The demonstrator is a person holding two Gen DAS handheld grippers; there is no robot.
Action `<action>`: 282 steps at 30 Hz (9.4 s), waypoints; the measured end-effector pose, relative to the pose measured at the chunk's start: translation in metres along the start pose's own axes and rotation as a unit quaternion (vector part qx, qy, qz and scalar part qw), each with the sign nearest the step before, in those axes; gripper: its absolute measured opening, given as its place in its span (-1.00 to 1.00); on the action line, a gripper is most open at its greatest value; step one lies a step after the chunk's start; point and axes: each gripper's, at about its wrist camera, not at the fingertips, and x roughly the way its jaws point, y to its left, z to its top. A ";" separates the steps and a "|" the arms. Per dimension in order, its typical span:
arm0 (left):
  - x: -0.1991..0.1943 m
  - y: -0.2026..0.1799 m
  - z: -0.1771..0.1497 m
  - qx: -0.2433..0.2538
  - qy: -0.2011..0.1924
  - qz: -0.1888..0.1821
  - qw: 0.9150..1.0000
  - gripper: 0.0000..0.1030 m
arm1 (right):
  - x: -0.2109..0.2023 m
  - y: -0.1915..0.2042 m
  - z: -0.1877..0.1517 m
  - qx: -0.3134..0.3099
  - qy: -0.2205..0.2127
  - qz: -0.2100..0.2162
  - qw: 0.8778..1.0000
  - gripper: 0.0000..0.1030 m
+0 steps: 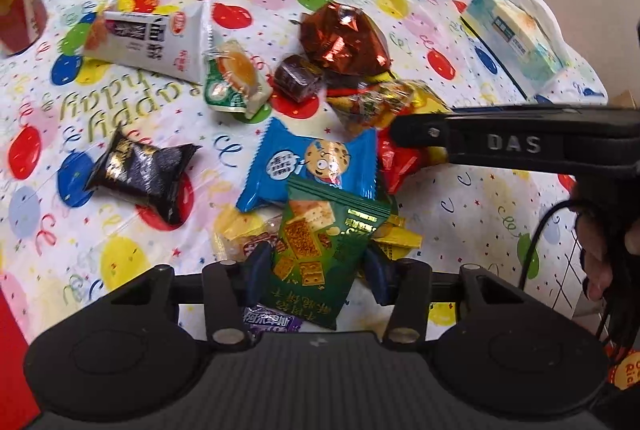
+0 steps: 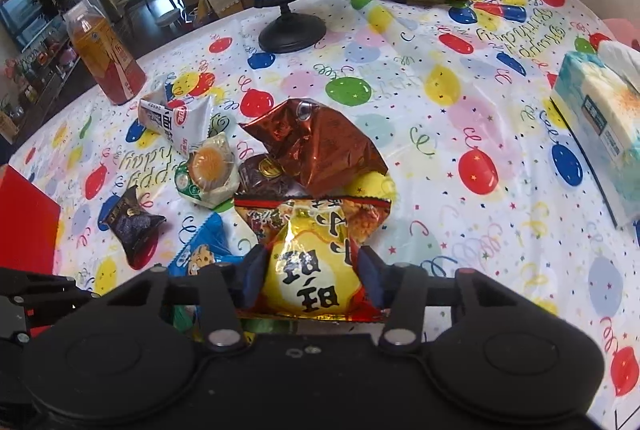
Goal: Organize snacks
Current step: 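Grasp the green cracker packet with the left gripper while the right grasps the yellow-red chip bag, then carry both packets into the cardboard box and open both grippers, then withdraw both grippers from the box back over the snacks, then grasp the blue cookie packet with the left gripper while the right grasps the yellow candy, then carry both snacks into the cardboard box and release them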
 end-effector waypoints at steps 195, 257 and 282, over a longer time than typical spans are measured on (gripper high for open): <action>0.037 -0.006 0.056 -0.154 0.055 0.093 0.982 0.24 | 0.008 0.040 -0.037 -0.142 0.088 0.071 0.983 -0.33; -0.228 0.129 -0.111 -0.234 -0.072 0.149 0.958 -0.26 | -0.114 0.250 -0.045 -0.218 0.032 0.179 0.959 -0.57; -0.222 0.262 -0.159 -0.275 -0.016 0.191 0.942 -0.26 | -0.022 0.360 -0.040 -0.221 0.074 0.140 0.962 -0.56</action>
